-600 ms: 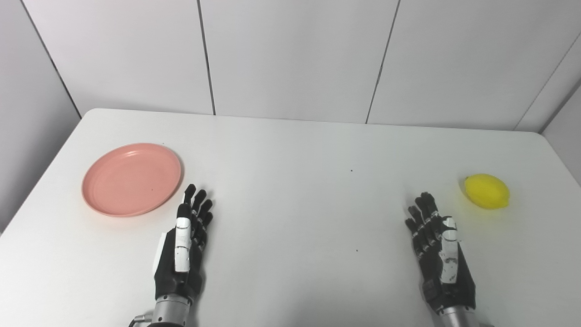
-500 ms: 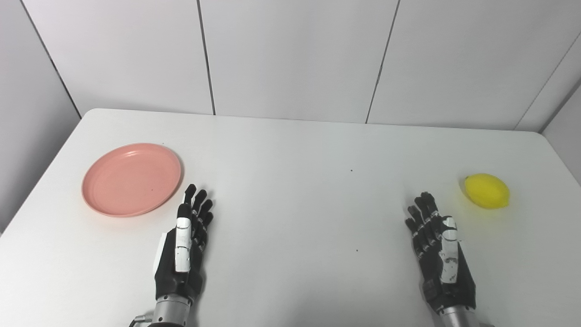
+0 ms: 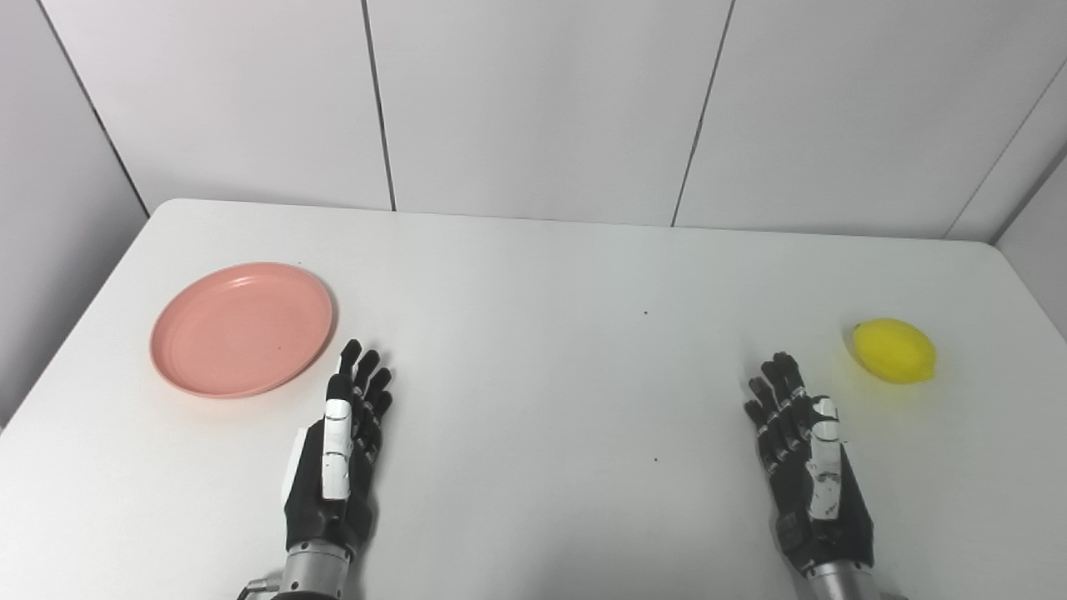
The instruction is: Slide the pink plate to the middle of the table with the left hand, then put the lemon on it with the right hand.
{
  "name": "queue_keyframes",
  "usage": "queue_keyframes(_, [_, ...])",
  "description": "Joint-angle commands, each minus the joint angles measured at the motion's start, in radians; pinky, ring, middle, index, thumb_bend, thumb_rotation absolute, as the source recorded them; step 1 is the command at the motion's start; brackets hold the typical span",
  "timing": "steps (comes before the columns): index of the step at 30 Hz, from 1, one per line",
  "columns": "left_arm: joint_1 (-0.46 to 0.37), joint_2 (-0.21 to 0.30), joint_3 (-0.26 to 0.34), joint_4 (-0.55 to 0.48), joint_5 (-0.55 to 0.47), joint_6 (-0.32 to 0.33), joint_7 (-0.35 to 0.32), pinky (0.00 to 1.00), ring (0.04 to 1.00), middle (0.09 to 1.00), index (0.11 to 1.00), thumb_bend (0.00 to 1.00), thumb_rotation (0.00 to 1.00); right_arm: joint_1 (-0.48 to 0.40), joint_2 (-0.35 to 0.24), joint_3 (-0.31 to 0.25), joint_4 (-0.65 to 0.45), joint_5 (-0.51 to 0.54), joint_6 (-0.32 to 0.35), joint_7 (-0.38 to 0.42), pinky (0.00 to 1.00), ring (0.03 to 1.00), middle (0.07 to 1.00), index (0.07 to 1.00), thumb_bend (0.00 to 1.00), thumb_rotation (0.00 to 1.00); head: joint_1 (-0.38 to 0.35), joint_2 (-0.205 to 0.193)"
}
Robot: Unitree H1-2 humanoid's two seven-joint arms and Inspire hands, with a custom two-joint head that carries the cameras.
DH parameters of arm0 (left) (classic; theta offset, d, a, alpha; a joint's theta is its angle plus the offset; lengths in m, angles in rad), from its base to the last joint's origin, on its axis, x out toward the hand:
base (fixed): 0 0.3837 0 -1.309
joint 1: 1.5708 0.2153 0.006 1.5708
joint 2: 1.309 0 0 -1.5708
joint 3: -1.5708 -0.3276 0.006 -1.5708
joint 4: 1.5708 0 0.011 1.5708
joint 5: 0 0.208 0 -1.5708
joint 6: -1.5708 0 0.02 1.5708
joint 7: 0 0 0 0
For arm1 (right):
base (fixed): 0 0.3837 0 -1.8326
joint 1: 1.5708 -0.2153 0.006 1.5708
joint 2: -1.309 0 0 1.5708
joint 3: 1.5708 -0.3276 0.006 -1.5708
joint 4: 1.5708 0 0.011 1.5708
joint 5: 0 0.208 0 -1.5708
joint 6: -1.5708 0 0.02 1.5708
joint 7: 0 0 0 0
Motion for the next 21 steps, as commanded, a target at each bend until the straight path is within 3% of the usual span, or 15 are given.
queue_keyframes(1, [0.053,0.016,0.002,-0.029,-0.001,-0.007,-0.004,1.0,0.98,0.992,1.0,0.71,0.95,0.019,0.007,0.007,0.019,0.003,0.003,0.011,1.0,0.976,0.981,0.965,0.79,1.0,0.0,0.0])
queue_keyframes(13, [0.049,0.019,-0.002,-0.015,0.004,-0.021,-0.01,1.0,0.981,0.992,1.0,0.69,0.97,0.016,0.007,0.006,0.026,0.003,0.007,0.008,1.0,0.975,0.978,0.962,0.8,1.0,0.009,-0.014])
queue_keyframes(21, [0.043,-0.003,-0.019,0.037,0.031,-0.063,0.001,1.0,0.97,0.979,1.0,0.67,0.96,0.006,-0.01,-0.016,0.076,0.028,-0.028,0.034,1.0,0.984,0.991,0.977,0.77,1.0,0.102,-0.06])
